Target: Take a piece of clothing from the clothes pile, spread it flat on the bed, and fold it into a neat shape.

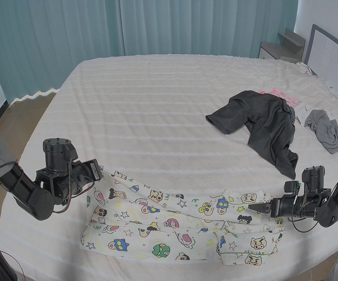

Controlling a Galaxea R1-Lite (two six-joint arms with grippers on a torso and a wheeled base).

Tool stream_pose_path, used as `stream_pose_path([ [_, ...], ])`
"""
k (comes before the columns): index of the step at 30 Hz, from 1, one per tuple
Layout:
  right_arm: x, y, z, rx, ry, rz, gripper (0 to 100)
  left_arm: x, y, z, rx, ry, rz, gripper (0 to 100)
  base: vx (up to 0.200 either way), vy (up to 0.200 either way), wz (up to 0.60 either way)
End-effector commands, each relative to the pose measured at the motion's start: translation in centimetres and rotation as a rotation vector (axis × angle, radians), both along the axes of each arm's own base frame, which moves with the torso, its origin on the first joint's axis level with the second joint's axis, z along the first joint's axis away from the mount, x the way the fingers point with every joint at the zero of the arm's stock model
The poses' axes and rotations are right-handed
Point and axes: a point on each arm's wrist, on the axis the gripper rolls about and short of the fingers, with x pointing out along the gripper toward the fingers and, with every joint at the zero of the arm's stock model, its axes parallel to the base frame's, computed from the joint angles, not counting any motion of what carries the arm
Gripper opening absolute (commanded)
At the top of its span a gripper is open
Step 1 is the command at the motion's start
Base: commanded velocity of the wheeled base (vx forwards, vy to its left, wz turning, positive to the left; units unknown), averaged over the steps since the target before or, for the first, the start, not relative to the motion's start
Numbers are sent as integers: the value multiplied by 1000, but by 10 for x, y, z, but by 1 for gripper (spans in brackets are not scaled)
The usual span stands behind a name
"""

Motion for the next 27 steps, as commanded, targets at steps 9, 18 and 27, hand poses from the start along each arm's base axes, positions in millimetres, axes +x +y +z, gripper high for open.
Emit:
stream_pose_path([
  [9, 0, 0, 0, 1, 1, 0, 100, -35, 6, -16, 64, 42, -58, 0, 0, 0, 0],
  [18, 0, 0, 0, 1, 1, -1, 100, -64, 1, -33, 82, 109, -110, 0, 0, 0, 0],
  [27, 0, 0, 0, 1, 0, -1, 100, -88, 5, -48, 100, 170, -126, 0, 0, 0, 0],
])
